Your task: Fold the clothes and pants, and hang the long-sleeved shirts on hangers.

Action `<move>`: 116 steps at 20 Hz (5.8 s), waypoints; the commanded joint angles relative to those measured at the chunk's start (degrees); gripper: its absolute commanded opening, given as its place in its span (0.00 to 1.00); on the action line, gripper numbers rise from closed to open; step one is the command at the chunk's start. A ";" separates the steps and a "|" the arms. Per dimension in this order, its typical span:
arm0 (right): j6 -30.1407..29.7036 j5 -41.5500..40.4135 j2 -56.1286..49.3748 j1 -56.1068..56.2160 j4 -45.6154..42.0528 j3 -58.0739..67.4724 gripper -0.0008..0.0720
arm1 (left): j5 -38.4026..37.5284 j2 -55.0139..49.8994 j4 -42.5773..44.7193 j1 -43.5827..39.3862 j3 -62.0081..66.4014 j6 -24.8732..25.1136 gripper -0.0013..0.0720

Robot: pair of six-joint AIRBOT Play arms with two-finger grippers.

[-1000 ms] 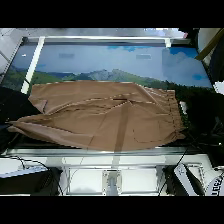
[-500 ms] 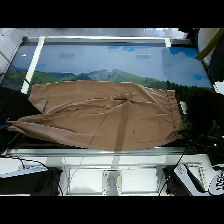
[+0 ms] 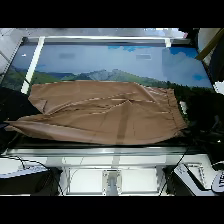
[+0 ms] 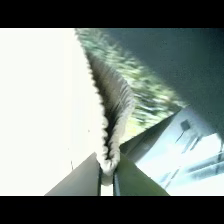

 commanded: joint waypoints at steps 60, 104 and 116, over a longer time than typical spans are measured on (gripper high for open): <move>-5.84 -2.97 -30.08 11.08 11.91 21.46 0.95 | 31.28 -9.86 46.90 -84.80 36.20 -27.34 0.96; 6.51 -26.91 -36.83 78.40 18.58 49.79 0.06 | 18.88 -13.03 10.45 -65.68 36.22 -21.57 0.03; 3.39 -29.27 -50.71 88.02 24.92 70.53 0.73 | 13.22 -10.84 10.43 -55.89 36.20 -20.48 0.03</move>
